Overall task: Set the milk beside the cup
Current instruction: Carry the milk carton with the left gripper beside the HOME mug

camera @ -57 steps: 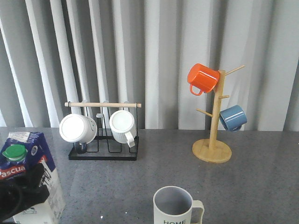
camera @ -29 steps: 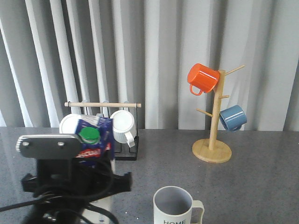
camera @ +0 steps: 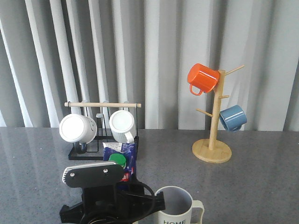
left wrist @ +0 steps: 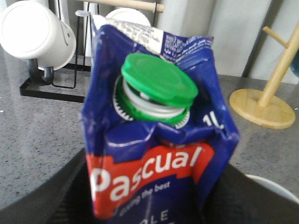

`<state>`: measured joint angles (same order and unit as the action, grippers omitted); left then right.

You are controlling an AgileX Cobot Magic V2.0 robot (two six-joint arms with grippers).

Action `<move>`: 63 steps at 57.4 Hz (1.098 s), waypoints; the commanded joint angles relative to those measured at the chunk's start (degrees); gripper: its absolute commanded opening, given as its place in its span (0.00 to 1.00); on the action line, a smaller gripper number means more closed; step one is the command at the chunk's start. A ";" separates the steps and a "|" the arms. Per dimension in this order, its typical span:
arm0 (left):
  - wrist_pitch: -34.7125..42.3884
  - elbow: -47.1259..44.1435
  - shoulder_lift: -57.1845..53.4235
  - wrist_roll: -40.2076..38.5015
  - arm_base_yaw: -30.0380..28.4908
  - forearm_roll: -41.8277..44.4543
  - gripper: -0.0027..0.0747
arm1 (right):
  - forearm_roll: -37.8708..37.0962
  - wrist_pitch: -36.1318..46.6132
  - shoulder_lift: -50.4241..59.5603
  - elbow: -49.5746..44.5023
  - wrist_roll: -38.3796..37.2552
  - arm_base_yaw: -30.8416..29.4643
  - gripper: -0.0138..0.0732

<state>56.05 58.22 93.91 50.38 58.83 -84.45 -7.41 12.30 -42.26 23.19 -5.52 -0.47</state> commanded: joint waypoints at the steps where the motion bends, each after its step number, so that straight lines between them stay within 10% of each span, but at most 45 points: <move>1: 3.34 1.88 -1.98 -3.54 0.67 7.08 0.18 | -0.18 4.32 0.08 1.54 0.22 -0.33 0.15; 63: 7.24 1.58 5.59 -8.67 0.38 10.08 0.18 | -0.18 4.32 0.08 1.54 0.22 -0.33 0.15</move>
<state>60.36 58.40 101.54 42.10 59.19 -76.46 -7.41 12.30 -42.26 23.19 -5.52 -0.47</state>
